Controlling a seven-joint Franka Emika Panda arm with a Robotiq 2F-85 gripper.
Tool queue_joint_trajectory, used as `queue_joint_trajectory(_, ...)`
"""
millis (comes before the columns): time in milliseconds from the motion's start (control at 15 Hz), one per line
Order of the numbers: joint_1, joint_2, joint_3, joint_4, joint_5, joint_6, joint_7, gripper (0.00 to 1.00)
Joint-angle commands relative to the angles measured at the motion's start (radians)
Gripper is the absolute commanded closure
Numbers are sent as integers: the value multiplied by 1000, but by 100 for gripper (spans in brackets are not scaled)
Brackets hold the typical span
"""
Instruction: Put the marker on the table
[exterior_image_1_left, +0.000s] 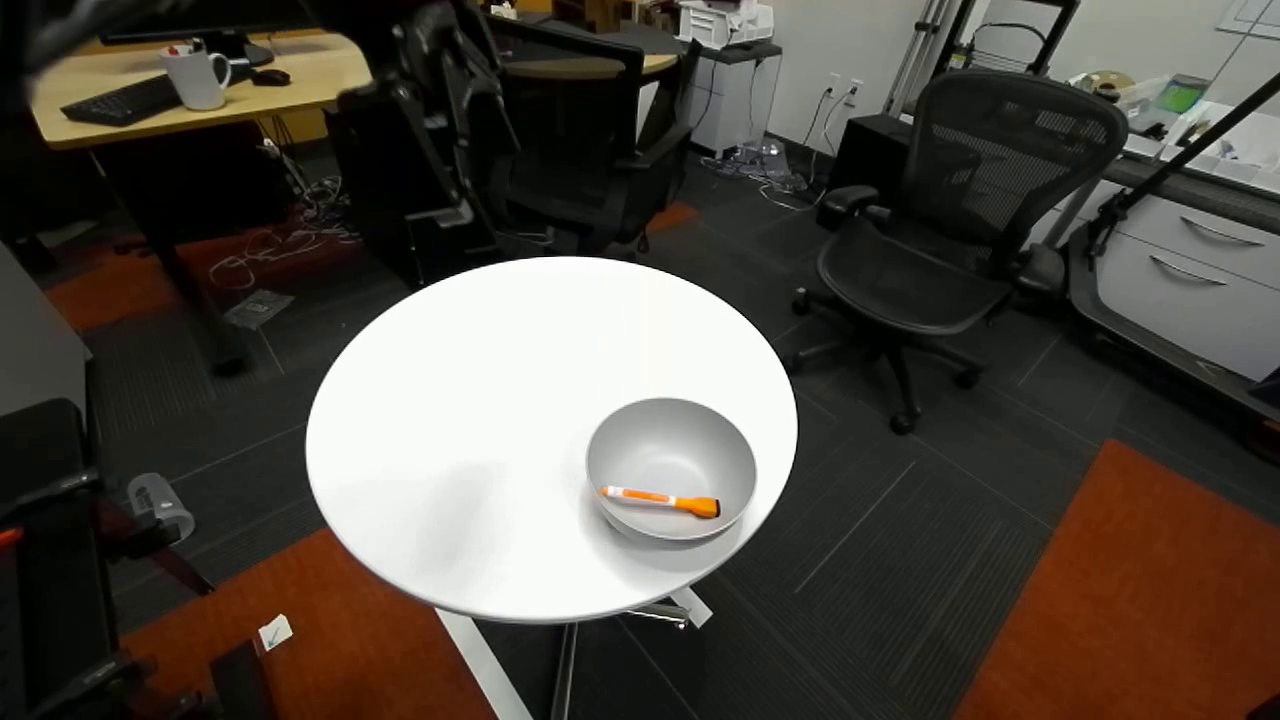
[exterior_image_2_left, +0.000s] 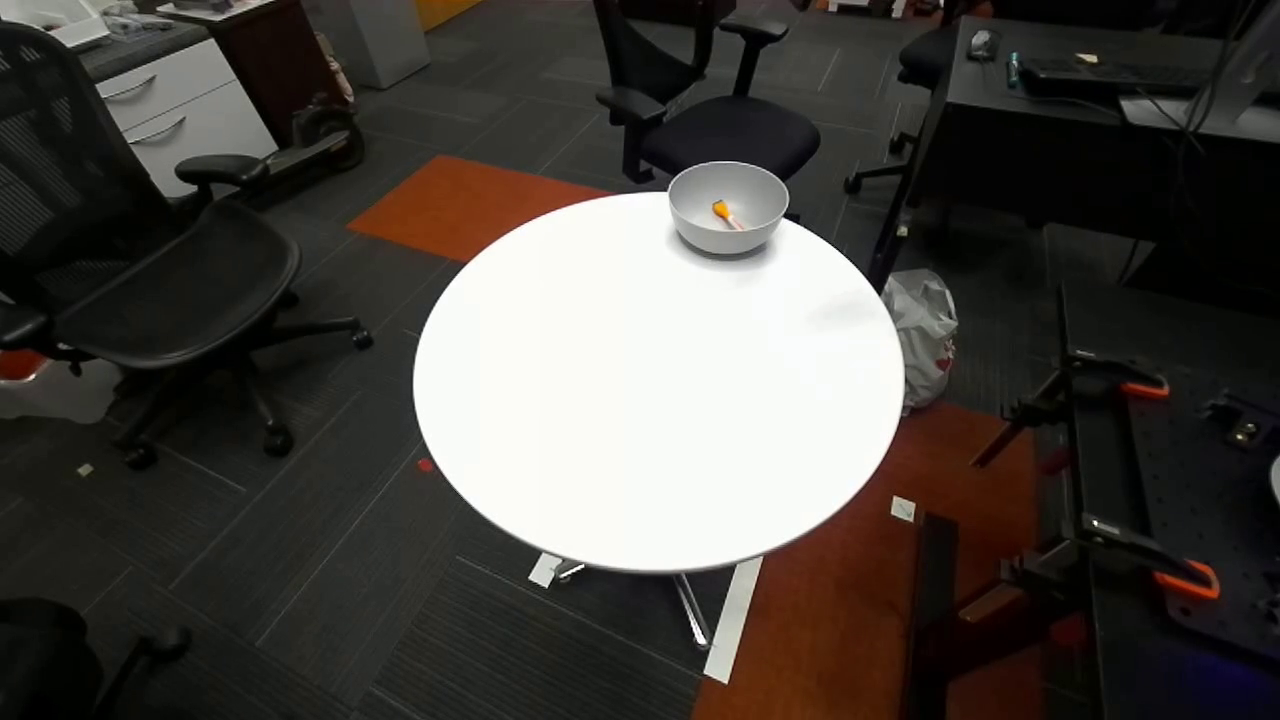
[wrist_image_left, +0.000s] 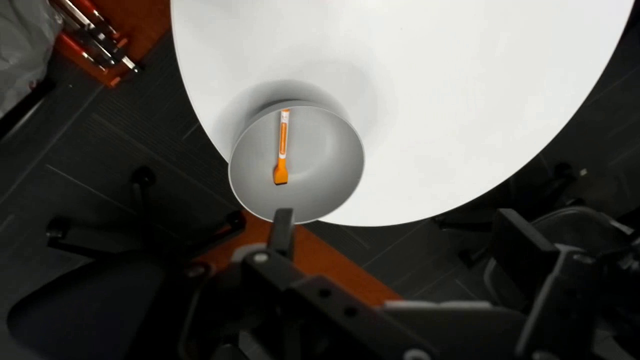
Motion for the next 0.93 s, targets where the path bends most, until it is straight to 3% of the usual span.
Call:
queue_joint_trajectory(0,2,155,-6,102,-48,2,118,0)
queue_joint_trajectory(533,35,372,-97,218,-50,-23,205,0)
queue_joint_trajectory(867,45,381,-119,203,-28,-5,155,0)
